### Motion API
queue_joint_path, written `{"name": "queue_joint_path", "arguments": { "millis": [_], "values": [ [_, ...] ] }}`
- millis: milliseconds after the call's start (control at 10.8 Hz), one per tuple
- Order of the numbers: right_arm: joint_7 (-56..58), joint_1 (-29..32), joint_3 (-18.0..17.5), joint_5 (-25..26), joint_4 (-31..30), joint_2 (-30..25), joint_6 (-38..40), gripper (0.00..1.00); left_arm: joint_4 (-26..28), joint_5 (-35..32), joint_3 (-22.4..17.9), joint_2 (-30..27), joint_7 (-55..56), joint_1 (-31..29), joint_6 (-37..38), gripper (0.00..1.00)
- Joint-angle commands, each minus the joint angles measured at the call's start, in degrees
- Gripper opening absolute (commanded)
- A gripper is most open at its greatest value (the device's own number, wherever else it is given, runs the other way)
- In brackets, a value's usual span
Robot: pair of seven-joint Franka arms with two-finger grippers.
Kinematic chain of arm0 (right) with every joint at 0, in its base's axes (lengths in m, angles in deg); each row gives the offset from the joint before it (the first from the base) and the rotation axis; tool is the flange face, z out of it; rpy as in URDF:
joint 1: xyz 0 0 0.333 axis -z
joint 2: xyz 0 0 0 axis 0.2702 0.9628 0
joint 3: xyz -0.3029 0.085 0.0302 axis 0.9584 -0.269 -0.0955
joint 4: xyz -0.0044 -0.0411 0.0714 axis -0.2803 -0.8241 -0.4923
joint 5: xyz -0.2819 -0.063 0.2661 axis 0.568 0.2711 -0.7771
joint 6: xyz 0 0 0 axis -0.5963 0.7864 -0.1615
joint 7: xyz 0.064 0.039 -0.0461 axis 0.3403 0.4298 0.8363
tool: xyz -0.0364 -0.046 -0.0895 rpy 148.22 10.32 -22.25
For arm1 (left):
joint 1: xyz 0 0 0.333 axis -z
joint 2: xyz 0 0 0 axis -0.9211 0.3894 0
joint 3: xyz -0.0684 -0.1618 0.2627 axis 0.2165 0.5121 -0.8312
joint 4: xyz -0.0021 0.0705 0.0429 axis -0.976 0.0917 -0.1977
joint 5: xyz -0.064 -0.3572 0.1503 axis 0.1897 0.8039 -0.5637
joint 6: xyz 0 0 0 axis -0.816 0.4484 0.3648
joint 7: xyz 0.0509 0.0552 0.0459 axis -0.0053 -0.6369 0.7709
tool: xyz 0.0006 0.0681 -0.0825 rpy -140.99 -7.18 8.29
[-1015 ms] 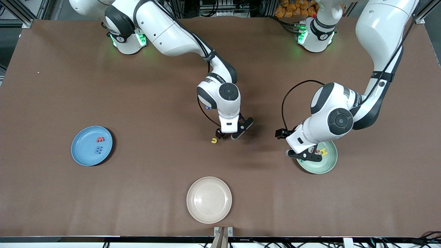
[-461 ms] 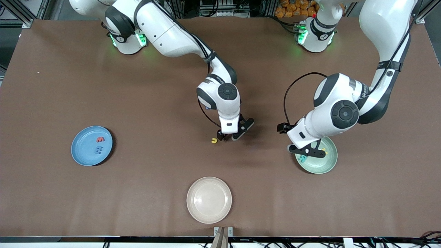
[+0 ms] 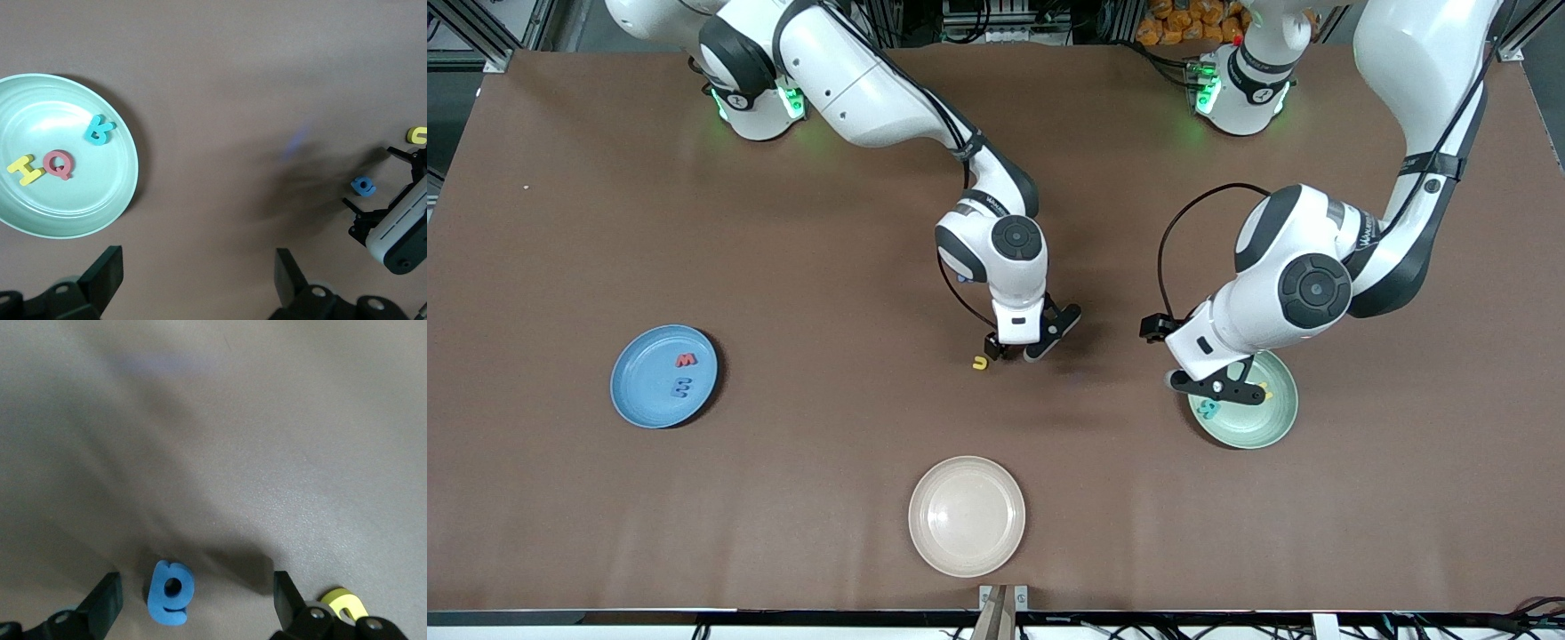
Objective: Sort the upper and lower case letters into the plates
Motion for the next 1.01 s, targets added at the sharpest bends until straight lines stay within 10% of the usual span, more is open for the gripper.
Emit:
{"name": "queue_joint_path", "arguments": {
  "millis": [0, 92, 923],
  "values": [
    [-0.1, 0.3, -0.4, 0.6, 0.8, 0.0, 0.8, 0.26, 0.2, 0.6, 0.2, -1.0, 0.9, -0.1, 1.1, 1.0],
    [-0.1, -0.1, -0.4, 0.9, 0.8, 0.1, 0.8, 0.0, 0.3, 0.7, 0.1, -1.0, 0.9, -0.1, 1.1, 1.0],
    [-0.5, 7.7, -0.2, -0.9, 1.2, -6.3, 13.1, 0.0, 0.2, 0.4, 0.0, -0.2, 7.3, 3.8, 1.1, 1.0]
  ]
}}
